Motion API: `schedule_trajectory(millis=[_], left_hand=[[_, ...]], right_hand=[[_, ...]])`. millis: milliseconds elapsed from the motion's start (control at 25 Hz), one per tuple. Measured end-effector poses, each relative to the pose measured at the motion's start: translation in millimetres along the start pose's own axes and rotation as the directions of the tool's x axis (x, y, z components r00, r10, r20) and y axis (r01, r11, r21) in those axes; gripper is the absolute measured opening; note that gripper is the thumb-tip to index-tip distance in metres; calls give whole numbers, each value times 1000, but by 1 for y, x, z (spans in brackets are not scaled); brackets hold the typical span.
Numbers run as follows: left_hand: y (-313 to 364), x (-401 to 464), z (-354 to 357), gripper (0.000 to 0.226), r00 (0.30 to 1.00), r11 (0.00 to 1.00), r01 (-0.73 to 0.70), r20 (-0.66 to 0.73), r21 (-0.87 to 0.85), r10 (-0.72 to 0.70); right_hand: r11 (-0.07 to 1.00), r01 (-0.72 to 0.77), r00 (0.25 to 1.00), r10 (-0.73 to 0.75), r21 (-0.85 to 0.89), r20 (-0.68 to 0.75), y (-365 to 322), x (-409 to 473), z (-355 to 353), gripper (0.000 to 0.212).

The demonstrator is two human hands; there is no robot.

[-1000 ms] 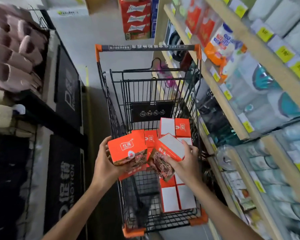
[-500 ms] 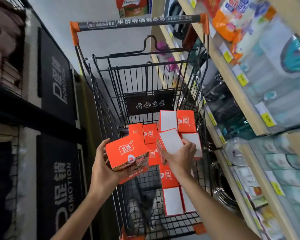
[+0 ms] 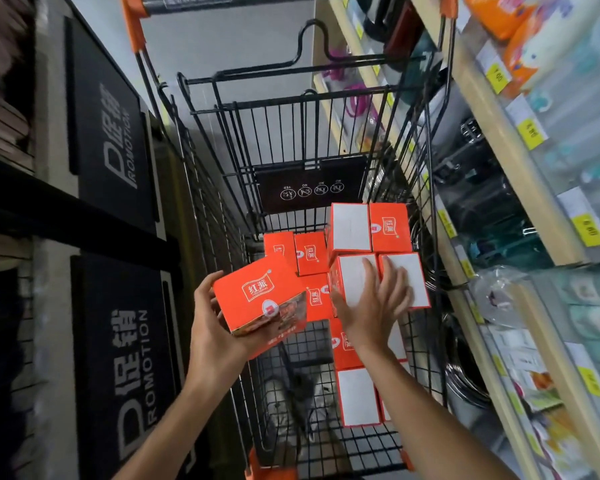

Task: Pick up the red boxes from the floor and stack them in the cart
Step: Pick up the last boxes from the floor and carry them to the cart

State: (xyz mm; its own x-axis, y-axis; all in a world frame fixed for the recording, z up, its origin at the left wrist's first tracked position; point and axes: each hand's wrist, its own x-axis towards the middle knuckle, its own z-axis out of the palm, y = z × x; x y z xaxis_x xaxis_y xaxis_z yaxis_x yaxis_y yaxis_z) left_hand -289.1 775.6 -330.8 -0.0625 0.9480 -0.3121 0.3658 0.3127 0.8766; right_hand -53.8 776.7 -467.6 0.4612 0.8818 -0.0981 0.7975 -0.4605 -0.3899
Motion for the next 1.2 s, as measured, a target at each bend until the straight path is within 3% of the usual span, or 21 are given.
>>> schedule_trajectory(millis=[240, 440, 640, 880, 1040, 1200], left_hand=[[-14, 0, 14, 120, 998, 997, 39, -54, 71, -35], [-35, 7, 41, 104, 990, 986, 87, -126, 142, -69], [-62, 22, 76, 99, 930, 960, 222, -333, 174, -155], [-101, 39, 116, 99, 847, 928, 358, -456, 107, -274], [-125, 58, 137, 98, 824, 914, 405, -450, 41, -345], [-150, 67, 156, 94, 868, 902, 427, -305, 59, -391]], right_hand=[[974, 57, 998, -52, 218, -32, 21, -9, -27, 81], [925, 125, 992, -105, 359, -74, 29, -25, -60, 69], [875, 204, 979, -172, 439, -112, 22, -35, -82, 62], [843, 227, 974, -188, 488, -128, 23, -42, -87, 61], [828, 249, 968, -205, 503, -142, 25, -42, -86, 60], [829, 249, 968, -230, 501, -101, 30, -36, -74, 62]])
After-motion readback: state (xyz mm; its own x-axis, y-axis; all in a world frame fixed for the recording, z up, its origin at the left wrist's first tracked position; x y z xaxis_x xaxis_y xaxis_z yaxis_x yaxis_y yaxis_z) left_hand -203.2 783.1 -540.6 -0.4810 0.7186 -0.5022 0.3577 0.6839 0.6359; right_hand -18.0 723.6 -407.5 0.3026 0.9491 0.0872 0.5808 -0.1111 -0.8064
